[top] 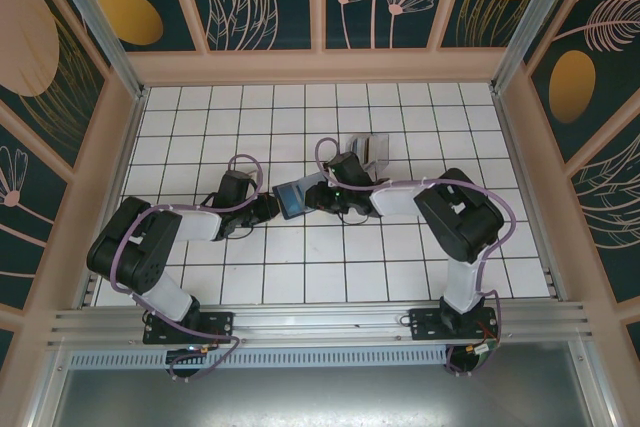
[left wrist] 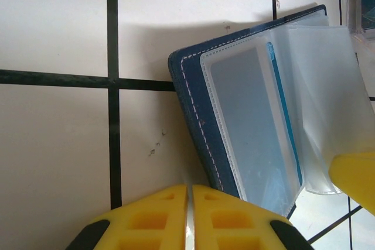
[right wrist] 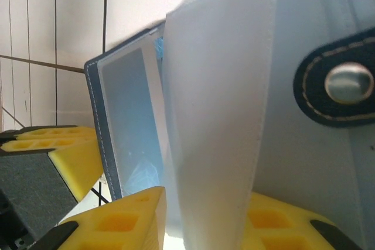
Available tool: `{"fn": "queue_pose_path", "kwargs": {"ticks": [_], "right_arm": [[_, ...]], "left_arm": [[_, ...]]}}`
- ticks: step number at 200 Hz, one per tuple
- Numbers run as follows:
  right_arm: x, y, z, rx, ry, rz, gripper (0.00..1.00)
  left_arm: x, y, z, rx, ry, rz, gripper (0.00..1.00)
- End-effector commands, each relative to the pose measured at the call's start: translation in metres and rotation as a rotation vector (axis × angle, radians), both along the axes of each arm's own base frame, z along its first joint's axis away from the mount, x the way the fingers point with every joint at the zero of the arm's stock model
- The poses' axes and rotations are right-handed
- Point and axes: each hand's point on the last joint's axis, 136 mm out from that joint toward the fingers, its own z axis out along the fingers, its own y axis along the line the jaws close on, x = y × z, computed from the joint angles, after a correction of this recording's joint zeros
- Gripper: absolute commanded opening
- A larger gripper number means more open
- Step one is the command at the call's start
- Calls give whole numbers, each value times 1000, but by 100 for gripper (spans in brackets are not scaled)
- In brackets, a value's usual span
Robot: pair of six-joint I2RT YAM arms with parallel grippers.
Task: Put the credit cards into the card holder
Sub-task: Flip over the card slot in the card holder.
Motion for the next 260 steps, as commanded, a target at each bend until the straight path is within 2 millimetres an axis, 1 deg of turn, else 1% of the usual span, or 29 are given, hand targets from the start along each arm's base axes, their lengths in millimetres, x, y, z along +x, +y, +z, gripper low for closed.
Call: {"fn": "queue_pose_path", "kwargs": {"ticks": [1, 19, 52, 80, 99, 132, 157, 177, 207, 236, 260], "right_arm": [[-2, 7, -6, -18, 6, 38, 31], [-1, 7, -9, -34, -1, 42, 31], [-1, 4, -15, -69, -7, 52, 28], [0, 5, -13, -74, -14, 61, 25], [0, 5, -13, -76, -14, 67, 25], [-2, 5, -13, -81, -8, 78, 29], [-4, 2, -16, -101, -6, 80, 29], [-5, -1, -18, -120, -9, 85, 25], [-4, -2, -14, -168, -38, 115, 17], [0, -3, -8, -216, -73, 133, 14], [2, -3, -6, -284, -110, 151, 11]], "left_arm": [[-27, 11, -29, 57, 114, -10, 13], [-28, 7, -30, 31, 129, -20, 13], [-26, 9, -27, 25, 122, -9, 13], [-24, 14, -24, 29, 115, 0, 13], [-24, 15, -24, 28, 117, 3, 13], [-25, 17, -25, 26, 116, 9, 14], [-25, 18, -25, 26, 118, 11, 14], [-26, 19, -26, 27, 119, 13, 13], [-25, 20, -25, 25, 117, 17, 14], [-23, 19, -23, 21, 111, 17, 14], [-21, 20, -21, 10, 108, 20, 14]]}}
